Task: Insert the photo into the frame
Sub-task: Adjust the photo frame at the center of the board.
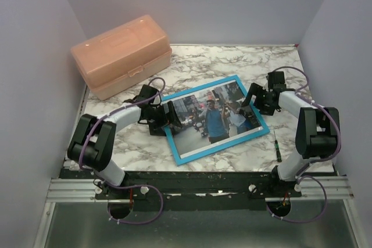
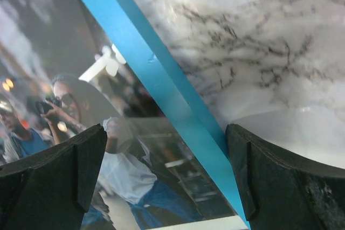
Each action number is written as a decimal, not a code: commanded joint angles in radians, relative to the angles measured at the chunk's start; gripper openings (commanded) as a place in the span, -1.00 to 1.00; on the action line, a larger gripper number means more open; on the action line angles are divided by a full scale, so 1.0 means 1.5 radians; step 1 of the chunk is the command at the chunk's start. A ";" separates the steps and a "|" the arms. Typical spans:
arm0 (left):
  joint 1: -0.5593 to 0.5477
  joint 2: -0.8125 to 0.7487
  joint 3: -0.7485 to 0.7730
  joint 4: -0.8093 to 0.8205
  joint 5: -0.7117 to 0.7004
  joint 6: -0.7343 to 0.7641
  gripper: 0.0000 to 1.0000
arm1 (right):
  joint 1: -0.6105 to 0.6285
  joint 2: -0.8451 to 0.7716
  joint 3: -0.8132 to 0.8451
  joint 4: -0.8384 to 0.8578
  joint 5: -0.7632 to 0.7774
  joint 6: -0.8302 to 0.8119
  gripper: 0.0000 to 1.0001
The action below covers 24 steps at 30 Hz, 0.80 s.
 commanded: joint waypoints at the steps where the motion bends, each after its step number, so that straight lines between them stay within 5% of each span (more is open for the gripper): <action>1: 0.007 0.055 0.107 0.000 -0.050 0.050 0.92 | 0.013 -0.040 -0.076 -0.072 -0.067 0.049 1.00; 9: 0.009 0.140 0.243 -0.063 -0.068 0.081 0.92 | 0.013 -0.123 -0.151 -0.072 -0.068 0.074 1.00; 24: 0.009 0.100 0.187 -0.081 -0.117 0.082 0.96 | 0.012 -0.102 -0.112 -0.087 -0.014 0.075 1.00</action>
